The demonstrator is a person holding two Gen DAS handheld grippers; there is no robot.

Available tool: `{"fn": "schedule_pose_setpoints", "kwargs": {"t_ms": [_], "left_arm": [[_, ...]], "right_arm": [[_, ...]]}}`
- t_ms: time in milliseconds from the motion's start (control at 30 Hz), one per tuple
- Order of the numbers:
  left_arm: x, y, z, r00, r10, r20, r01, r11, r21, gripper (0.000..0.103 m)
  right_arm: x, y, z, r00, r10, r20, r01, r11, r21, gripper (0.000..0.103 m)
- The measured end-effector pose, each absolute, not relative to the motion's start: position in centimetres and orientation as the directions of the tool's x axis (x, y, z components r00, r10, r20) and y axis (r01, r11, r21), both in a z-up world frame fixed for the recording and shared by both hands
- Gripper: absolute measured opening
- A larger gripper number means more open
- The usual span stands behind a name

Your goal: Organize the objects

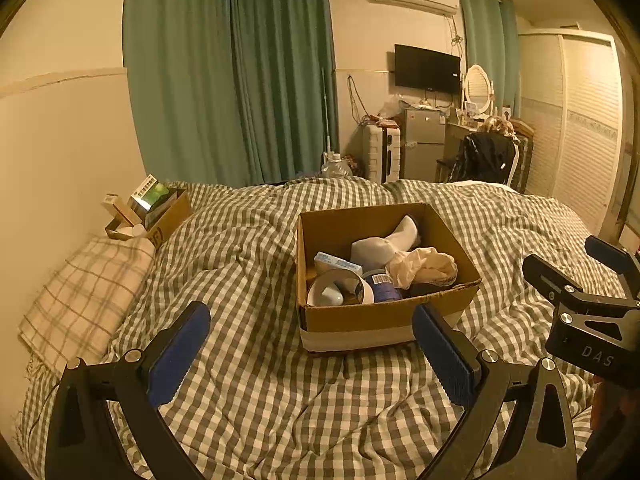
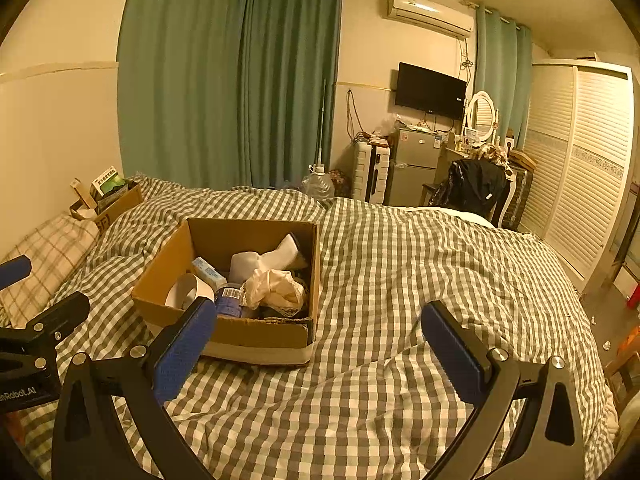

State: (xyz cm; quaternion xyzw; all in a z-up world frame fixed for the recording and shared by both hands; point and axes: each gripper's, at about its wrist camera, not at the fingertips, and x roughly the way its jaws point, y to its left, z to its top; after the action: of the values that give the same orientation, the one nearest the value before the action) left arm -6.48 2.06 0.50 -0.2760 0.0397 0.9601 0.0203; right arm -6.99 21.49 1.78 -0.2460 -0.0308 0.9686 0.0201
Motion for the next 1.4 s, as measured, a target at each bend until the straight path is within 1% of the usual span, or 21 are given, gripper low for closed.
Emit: {"fn": "schedule_pose_setpoints", "kwargs": {"t_ms": [1400], "left_arm": [[-6.73,2.12,0.09,-0.839,0.008,-0.545,-0.057,-0.996,0.073,0.103]], "right_arm": [[-7.21,21.32,1.26,-0.871,0.056,-0.489,-0.021,-0.997,-0.076,0.103]]}}
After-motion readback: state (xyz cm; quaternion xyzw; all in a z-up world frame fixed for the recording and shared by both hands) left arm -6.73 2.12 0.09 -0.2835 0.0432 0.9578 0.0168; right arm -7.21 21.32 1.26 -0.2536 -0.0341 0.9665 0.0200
